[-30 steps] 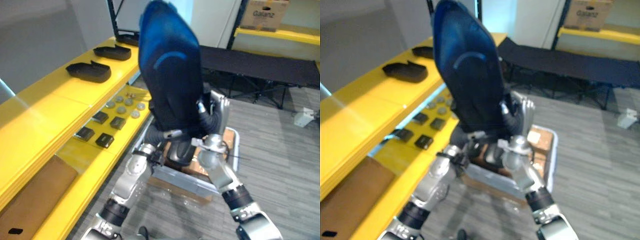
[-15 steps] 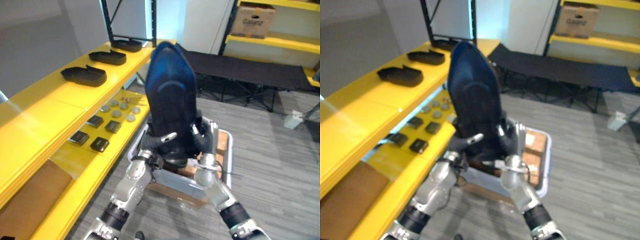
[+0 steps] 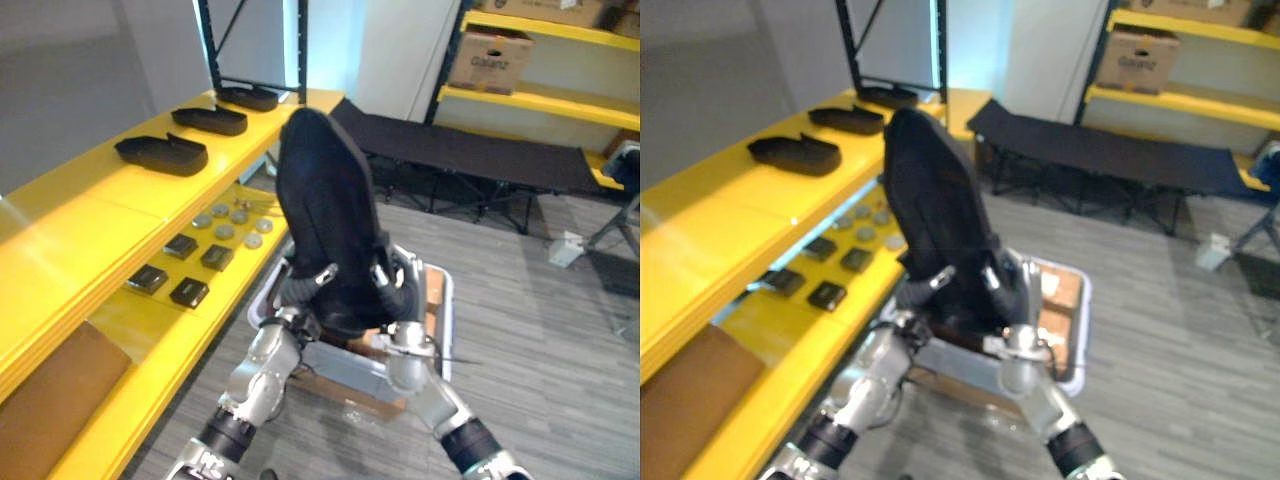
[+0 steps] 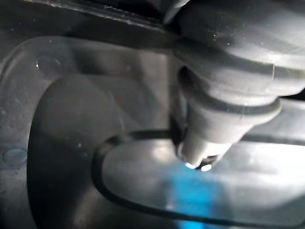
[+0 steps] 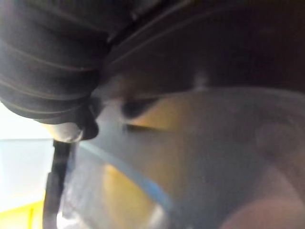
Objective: Walk over and take plastic housings, then place them on the shelf
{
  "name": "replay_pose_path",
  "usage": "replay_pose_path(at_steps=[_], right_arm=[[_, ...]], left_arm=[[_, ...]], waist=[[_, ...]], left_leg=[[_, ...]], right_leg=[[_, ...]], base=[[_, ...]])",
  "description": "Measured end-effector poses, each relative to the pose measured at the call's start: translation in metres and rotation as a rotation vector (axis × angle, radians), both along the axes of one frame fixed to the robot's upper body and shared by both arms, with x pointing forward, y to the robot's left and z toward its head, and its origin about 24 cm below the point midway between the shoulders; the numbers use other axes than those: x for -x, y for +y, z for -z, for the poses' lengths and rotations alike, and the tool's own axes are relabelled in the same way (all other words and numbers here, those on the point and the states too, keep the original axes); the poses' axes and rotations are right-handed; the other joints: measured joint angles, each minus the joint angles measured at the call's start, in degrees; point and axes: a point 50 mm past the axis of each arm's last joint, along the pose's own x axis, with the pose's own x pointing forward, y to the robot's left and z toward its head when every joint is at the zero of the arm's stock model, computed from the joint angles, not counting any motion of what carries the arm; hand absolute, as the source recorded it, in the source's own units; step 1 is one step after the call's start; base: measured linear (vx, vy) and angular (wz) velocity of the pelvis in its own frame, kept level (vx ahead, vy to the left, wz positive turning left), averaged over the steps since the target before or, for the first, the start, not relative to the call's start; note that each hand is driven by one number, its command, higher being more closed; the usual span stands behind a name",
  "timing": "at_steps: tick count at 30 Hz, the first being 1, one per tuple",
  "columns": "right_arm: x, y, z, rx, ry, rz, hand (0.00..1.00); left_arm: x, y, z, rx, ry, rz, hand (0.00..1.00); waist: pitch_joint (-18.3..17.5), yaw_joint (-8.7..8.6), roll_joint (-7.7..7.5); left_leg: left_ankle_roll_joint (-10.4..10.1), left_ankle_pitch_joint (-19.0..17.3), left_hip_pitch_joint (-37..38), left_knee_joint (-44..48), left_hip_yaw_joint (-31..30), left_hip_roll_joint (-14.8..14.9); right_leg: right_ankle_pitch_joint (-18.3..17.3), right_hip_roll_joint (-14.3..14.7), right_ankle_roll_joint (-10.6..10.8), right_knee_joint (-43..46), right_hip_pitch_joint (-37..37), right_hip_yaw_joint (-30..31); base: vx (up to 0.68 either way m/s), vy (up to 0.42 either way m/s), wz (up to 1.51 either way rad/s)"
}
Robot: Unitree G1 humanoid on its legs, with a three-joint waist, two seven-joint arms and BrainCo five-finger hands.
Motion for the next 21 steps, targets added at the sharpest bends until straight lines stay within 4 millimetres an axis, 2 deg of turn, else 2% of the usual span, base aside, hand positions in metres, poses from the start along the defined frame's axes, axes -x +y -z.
replay_pose_path(at_steps=[2,5,8,10,13,16,18,19,21], right_arm=[[0.003,0.000,0.005,-0.006,0.049,-0.058,0.00],[0.008,0.002,0.006,-0.059,0.097,-0.124,0.00],[0.010,0.003,-0.011,-0.184,0.089,-0.198,0.00],[0.008,-0.006,-0.029,-0.364,0.097,-0.316,0.00],[0.014,-0.015,-0.046,-0.520,0.053,-0.447,0.00],[0.022,-0.043,-0.065,-0.632,-0.085,-0.451,0.00],[0.029,-0.074,-0.074,-0.702,-0.202,-0.391,0.00],[0.032,-0.082,-0.074,-0.720,-0.227,-0.373,0.00],[0.043,-0.111,-0.071,-0.772,-0.294,-0.289,0.00]], left_arm=[[0.001,0.001,0.001,-0.046,-0.011,-0.015,1.00],[0.005,0.007,-0.010,-0.172,-0.107,-0.084,1.00],[0.013,0.014,-0.033,-0.272,-0.273,-0.216,1.00],[0.016,0.026,-0.051,-0.337,-0.385,-0.380,1.00],[0.016,0.044,-0.062,-0.403,-0.443,-0.568,1.00],[0.021,0.063,-0.061,-0.528,-0.457,-0.741,1.00],[0.028,0.079,-0.053,-0.638,-0.443,-0.841,1.00],[0.030,0.083,-0.051,-0.662,-0.438,-0.863,1.00],[0.035,0.093,-0.048,-0.738,-0.440,-0.924,1.00]], waist=[[-0.04,0.09,-0.06],[-0.03,0.08,-0.05],[-0.03,0.07,-0.06],[-0.03,0.01,-0.06],[-0.04,-0.05,-0.04],[-0.04,-0.29,-0.05],[-0.02,-0.52,-0.01],[-0.02,-0.82,-0.02],[-0.05,-1.74,-0.04]], left_leg=[[0.00,0.00,-0.02,-0.02,0.02,-0.05],[0.01,0.01,0.01,-0.03,0.24,-0.18],[0.01,0.01,0.18,-0.02,0.34,-0.26],[0.01,0.01,0.89,-0.03,0.50,-0.35],[0.00,0.01,1.08,-0.05,0.63,-0.27],[-0.20,-0.17,1.15,-0.08,1.14,-0.24],[-0.39,-0.55,1.84,-0.09,2.39,-0.10],[-0.45,-0.67,1.99,-0.10,2.56,-0.09],[-0.41,-0.74,1.94,-0.10,3.40,-0.02]], right_leg=[[-0.03,0.11,-0.04,0.03,-0.03,-0.13],[-0.09,0.18,-0.12,0.17,-0.18,-0.17],[-0.14,0.17,-0.19,0.38,-0.17,-0.18],[-0.29,0.19,-0.37,1.03,-0.11,-0.09],[-0.49,0.22,-0.52,1.15,-0.09,0.01],[-0.51,0.17,-0.50,1.17,-0.19,0.37],[-0.59,0.10,-0.36,0.95,-0.36,1.65],[-0.61,0.08,-0.33,0.91,-0.33,1.81],[-0.62,0.12,-0.30,0.89,-0.92,2.64]], base=[[0.00,0.000,0.00],[0.00,0.000,-0.02],[0.00,0.000,0.00],[-0.01,0.017,-0.05],[-0.03,0.010,-0.04],[-0.04,0.019,-0.04],[-0.04,0.027,-0.22],[-0.03,0.024,-0.20],[-0.02,0.021,-0.20]])
